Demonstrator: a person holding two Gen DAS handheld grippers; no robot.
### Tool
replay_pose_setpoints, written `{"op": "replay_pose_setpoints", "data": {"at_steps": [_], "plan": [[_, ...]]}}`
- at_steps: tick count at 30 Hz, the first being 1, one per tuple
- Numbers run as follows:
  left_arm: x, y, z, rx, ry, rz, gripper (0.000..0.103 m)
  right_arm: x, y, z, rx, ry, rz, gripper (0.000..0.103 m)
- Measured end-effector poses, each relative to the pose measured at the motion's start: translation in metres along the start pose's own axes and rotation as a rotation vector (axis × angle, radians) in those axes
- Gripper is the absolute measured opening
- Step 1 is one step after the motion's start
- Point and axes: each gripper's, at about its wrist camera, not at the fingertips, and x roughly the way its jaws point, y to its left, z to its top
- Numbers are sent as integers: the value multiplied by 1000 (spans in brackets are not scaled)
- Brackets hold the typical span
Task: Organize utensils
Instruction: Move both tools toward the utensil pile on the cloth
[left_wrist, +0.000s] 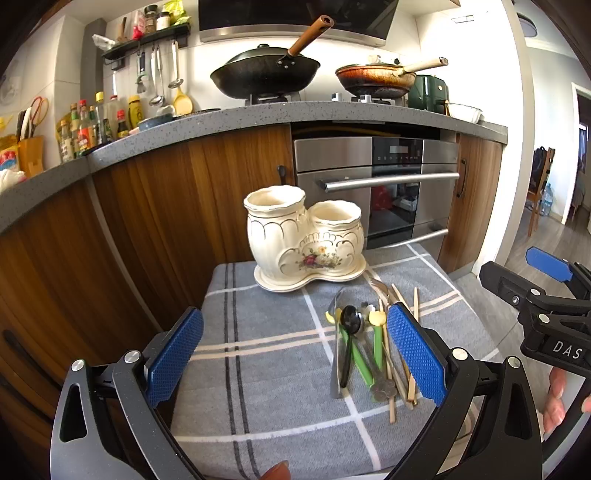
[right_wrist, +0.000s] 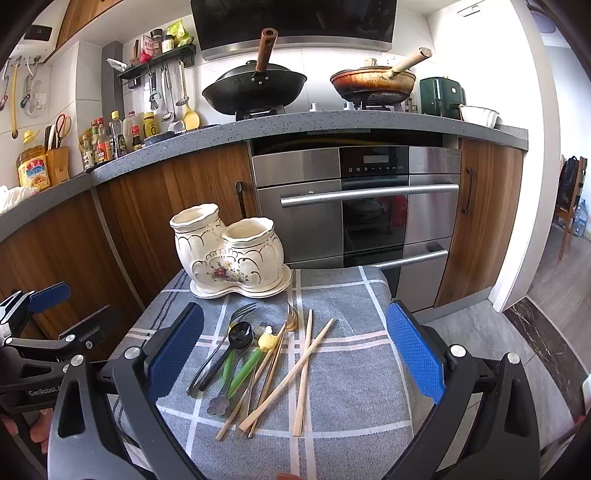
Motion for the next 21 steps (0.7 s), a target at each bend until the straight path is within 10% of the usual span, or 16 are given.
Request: {"op": "replay_pose_setpoints", "data": {"at_steps": [21], "plan": [[4,-1,-3,-1,7,1,99,2,-3,1,3,3,-1,98]]}}
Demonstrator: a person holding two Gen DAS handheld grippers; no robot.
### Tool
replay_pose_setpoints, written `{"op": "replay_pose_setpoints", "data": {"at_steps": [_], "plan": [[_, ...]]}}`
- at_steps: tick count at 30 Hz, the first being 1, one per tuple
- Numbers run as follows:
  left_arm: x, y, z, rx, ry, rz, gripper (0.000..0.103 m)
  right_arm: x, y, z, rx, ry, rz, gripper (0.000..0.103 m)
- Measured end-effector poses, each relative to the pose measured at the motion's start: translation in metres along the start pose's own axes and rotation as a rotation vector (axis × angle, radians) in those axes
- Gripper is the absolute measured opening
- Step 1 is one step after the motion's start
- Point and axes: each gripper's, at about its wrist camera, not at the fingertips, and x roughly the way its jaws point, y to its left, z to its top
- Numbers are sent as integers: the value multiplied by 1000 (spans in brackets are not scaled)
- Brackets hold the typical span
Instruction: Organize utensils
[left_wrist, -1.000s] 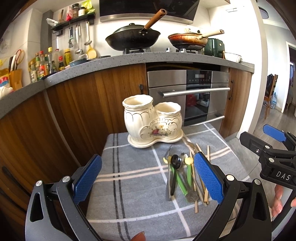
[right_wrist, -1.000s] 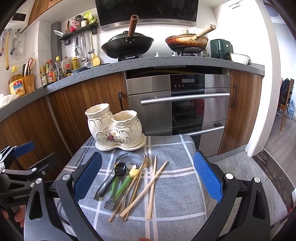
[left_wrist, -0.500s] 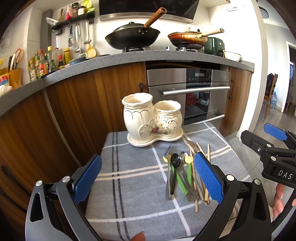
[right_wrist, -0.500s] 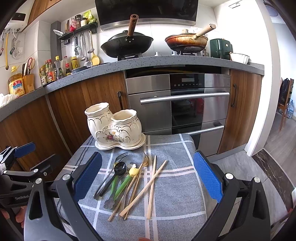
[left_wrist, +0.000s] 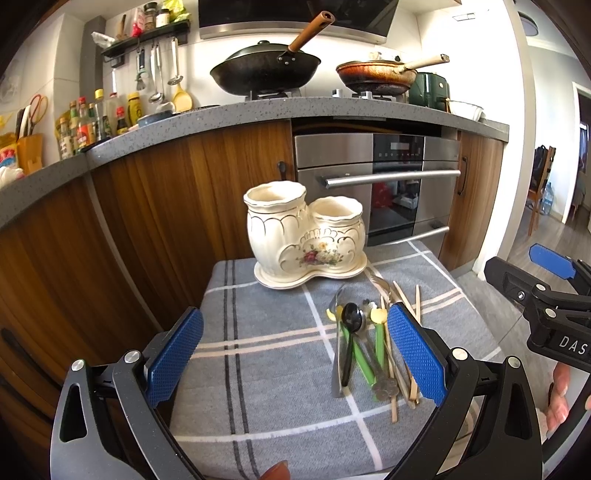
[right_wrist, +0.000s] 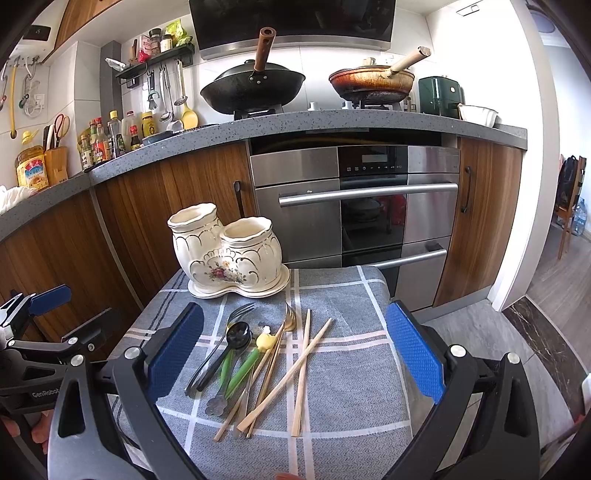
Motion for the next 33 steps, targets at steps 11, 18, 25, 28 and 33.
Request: {"op": "replay_pose_setpoints", "data": {"at_steps": [11,18,25,28,33], "plan": [[18,6,-1,-9,25,9,99,13,-13,-3,12,23,-30,98],[33,12,-2,-6,27,-18,99,28,-22,-4,17,52,-52,98],[60,15,-6,32,72,-45,99,48,-26,-8,2,88,-51,98],[74,18,-9,39,99,-61,99,59,-23,-9,-16,110,-45,98],[91,22,-13,52,119,-71,99,80,-16,-11,-28,147,-27,97]]}}
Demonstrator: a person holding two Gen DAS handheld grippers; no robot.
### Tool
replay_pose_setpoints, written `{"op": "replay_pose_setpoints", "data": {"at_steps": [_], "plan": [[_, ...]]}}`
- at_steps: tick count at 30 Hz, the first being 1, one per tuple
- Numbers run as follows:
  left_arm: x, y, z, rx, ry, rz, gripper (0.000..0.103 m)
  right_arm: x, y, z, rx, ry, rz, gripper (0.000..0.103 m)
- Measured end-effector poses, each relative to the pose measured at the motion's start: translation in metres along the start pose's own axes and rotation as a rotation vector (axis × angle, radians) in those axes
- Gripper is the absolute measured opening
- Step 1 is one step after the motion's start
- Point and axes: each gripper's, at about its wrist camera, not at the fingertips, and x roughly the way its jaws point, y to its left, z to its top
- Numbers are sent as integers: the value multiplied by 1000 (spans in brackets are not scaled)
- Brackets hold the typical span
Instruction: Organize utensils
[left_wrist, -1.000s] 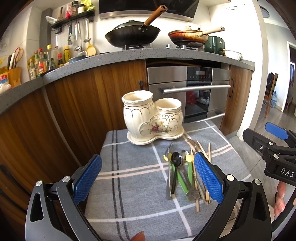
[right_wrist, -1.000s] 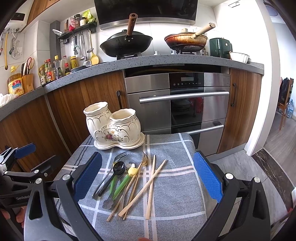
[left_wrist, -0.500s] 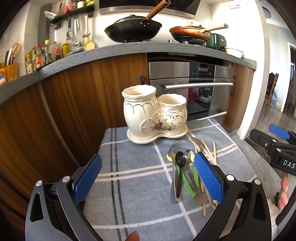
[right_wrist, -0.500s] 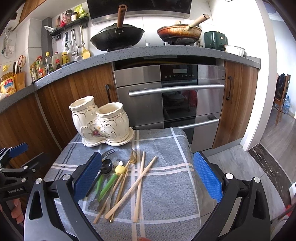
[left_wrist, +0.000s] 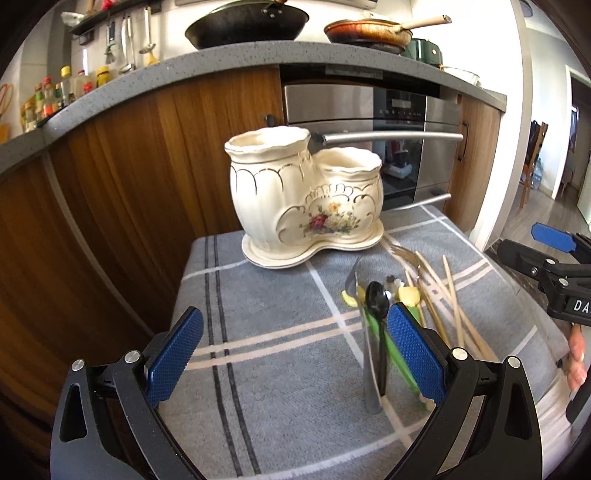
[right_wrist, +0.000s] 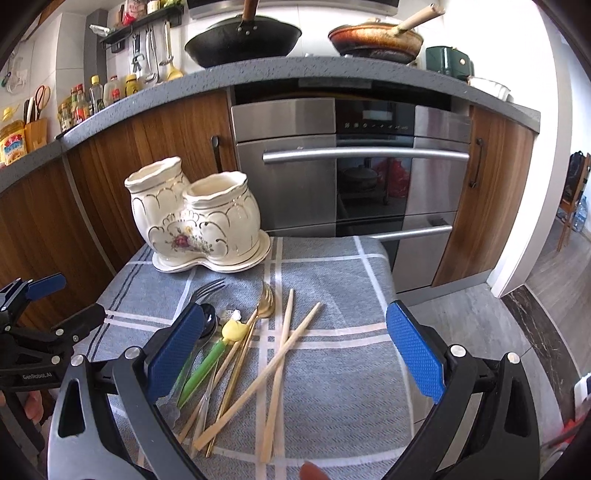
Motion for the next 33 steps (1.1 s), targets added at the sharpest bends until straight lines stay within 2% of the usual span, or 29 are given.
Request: {"op": "replay_pose_setpoints", "data": {"at_steps": [6,8,11,16,19,23,33], "plan": [[17,9,-4,-3,19,-5,99,21,8,-1,-4,49,47,97],[21,13,-5,-11,25,-5,99,28,16,-2,-26,65,76,94],[26,16,-7,-20,27,-14,99,41,33,-2,-80,88,108,82],[32,20,-8,-17,33,-15,99,69,53,-1,-128,150,162,54],[34,24,-8,-27,42,-24,99,88,62,-2,-143,188,175,43],[37,27,-9,-34,44,-27,99,106,66,-7,-153,243,198,37],[43,26,-12,-34,54,-38,99,117,79,-10,-196,269,223,35]]}}
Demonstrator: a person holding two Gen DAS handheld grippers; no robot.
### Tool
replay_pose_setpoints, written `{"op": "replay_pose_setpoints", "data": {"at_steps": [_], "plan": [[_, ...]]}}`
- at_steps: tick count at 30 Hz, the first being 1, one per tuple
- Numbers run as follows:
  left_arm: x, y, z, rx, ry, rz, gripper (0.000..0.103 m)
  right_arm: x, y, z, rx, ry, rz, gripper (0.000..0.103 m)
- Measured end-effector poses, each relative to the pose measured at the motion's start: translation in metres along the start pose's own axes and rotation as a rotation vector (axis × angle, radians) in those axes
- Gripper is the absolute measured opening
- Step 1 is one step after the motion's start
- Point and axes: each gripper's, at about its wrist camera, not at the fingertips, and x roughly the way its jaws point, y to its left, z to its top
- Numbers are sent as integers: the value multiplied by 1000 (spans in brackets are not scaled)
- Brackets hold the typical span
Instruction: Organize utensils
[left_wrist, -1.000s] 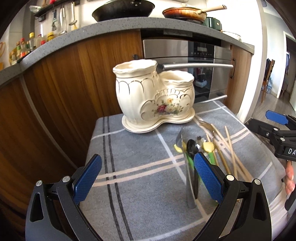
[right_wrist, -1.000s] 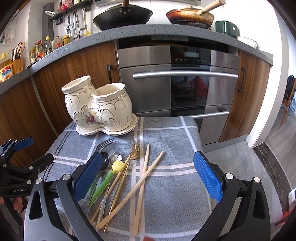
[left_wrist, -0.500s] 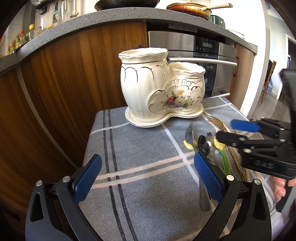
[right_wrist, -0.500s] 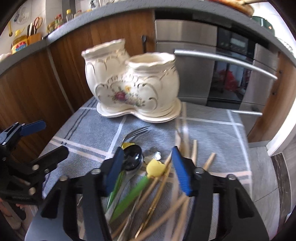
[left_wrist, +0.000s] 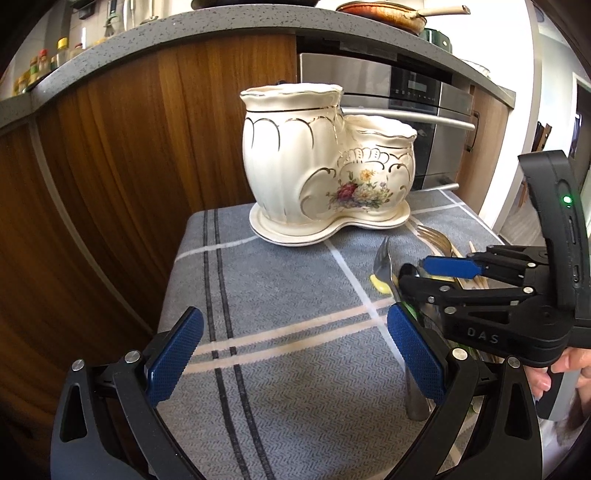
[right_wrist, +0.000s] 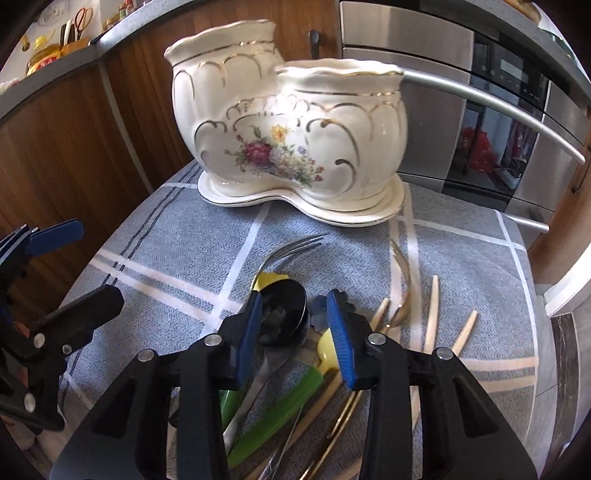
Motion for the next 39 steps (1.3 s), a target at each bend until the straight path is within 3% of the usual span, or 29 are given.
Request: {"op": "replay_pose_setpoints", "data": {"at_steps": [3,6,12,17,24,27,29,39], "plan": [[0,0,0,0,1,3,99,4,1,2,1,1,9,33],[1,2,0,-6,3,4,99,7,1,4,-5,-1,0,18],[2,1,0,0,8,10,99,2,-6,7,25,-27,30,5],[7,-4,6,13,17,7,99,-10,-14,4,66,-59,58,3],[25,-24,23,41,40,-59,94,-41,-44,0,172,-128,96,2],[39,-36,28,55,77,-99,83,-54,-57,0,196,-167,102,2],[52,-44,30,60,114,-123,66,-58,-63,0,206,-181,105,2],[83,-61,36,77,178,-103,28,-65,-77,-3,221,-203,122,2]]}}
